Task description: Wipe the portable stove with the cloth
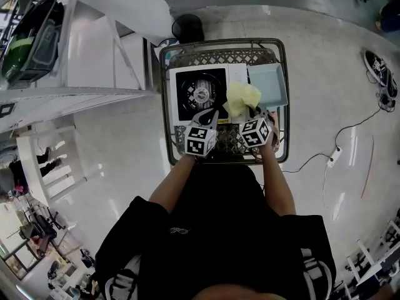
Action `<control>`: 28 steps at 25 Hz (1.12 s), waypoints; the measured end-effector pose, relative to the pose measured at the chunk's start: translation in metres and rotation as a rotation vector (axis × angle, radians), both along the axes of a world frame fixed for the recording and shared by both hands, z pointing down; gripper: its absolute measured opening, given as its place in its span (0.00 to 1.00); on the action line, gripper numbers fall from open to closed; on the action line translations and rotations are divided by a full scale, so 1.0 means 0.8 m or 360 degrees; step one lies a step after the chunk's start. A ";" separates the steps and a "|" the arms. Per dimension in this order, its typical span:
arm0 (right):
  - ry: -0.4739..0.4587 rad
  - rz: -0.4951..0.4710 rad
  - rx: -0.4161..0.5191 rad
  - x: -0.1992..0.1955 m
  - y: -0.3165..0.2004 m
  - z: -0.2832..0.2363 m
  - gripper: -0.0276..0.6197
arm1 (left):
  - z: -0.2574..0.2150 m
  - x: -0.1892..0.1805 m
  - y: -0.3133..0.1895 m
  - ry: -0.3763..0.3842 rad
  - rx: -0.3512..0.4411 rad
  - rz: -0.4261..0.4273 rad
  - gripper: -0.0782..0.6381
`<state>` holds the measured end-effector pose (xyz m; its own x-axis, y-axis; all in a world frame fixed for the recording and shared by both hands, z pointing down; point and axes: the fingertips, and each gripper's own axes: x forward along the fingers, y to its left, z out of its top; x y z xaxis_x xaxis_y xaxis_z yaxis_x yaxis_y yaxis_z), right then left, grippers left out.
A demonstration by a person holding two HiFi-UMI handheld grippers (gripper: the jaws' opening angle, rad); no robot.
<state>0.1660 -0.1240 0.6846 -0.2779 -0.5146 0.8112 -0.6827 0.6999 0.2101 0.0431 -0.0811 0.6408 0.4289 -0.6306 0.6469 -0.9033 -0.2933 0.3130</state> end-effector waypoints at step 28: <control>-0.0373 -0.0481 0.0422 -0.274 -0.049 -0.171 0.08 | -0.028 -0.185 0.032 0.0067 0.0130 -0.0478 0.13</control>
<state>-0.0532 -0.1628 0.5481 -0.6075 -0.5633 0.5600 -0.5068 0.8178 0.2728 -0.1047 -0.0552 0.6184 0.2407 -0.7823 0.5745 -0.9401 -0.0407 0.3384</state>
